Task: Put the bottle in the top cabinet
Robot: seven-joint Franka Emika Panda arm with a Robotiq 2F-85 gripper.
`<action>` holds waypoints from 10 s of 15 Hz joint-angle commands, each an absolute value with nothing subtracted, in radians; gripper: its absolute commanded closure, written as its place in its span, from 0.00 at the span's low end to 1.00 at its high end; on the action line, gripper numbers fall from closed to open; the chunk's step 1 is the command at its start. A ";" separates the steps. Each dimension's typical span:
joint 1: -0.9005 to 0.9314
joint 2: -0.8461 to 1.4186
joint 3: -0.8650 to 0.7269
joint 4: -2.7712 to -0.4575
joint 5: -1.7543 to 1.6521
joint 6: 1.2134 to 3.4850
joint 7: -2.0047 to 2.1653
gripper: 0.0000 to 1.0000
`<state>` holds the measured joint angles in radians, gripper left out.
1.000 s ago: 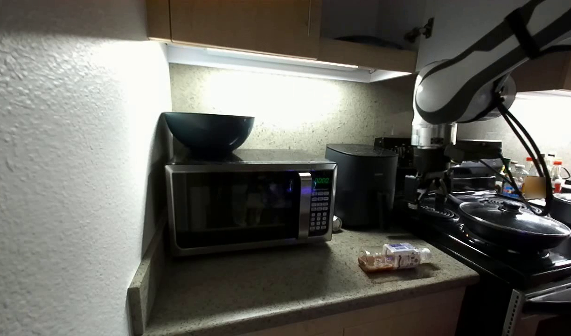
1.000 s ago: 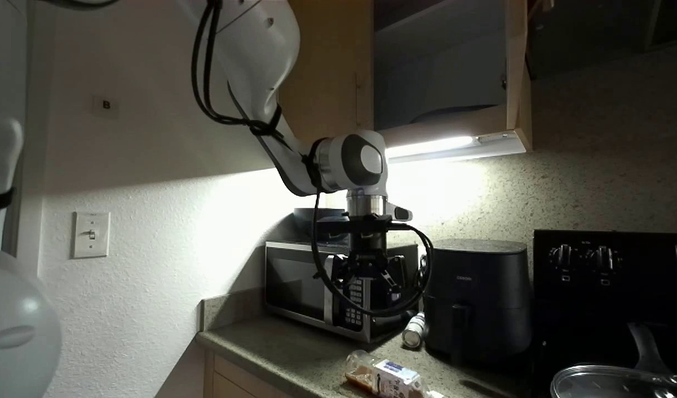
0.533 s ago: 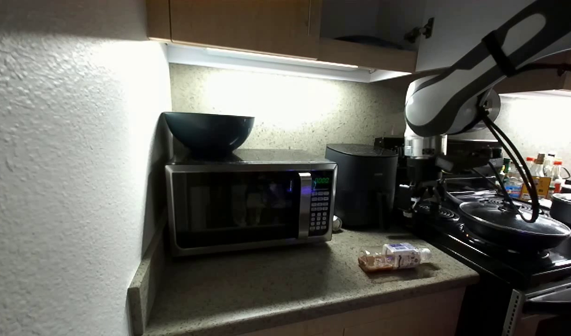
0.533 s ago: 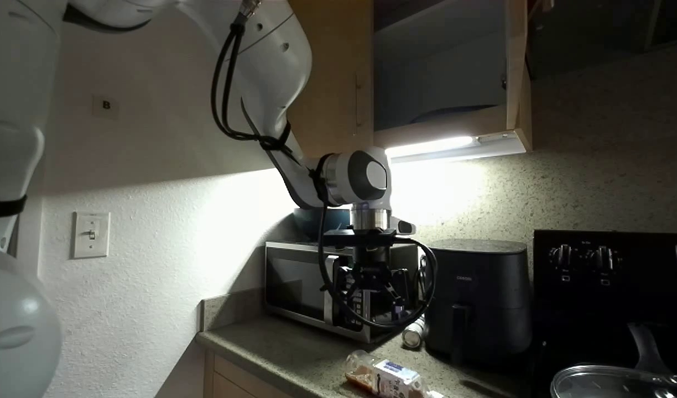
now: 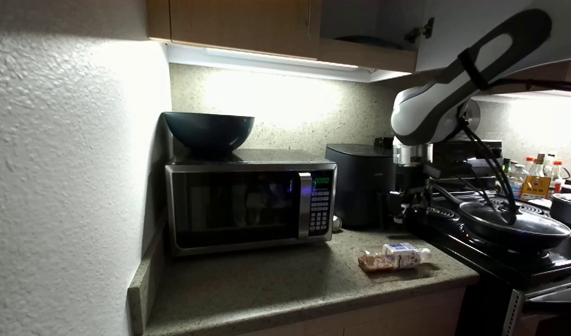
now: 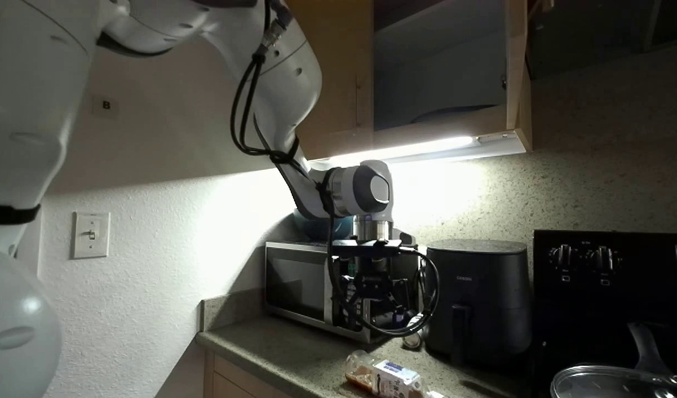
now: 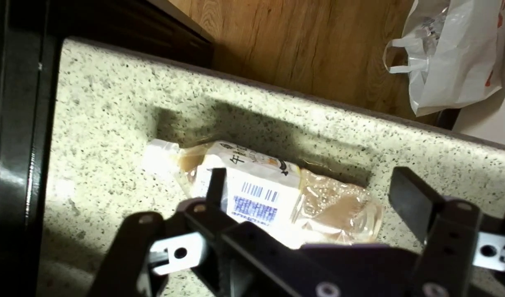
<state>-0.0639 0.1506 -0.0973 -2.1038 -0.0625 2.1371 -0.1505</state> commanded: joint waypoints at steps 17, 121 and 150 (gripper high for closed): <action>-0.126 0.393 -0.023 -1.943 -0.186 2.157 -0.719 0.00; -0.156 -0.164 -0.078 -1.716 -0.385 2.445 0.169 0.81; -0.128 0.404 -0.115 -0.671 -0.374 2.218 -0.051 0.81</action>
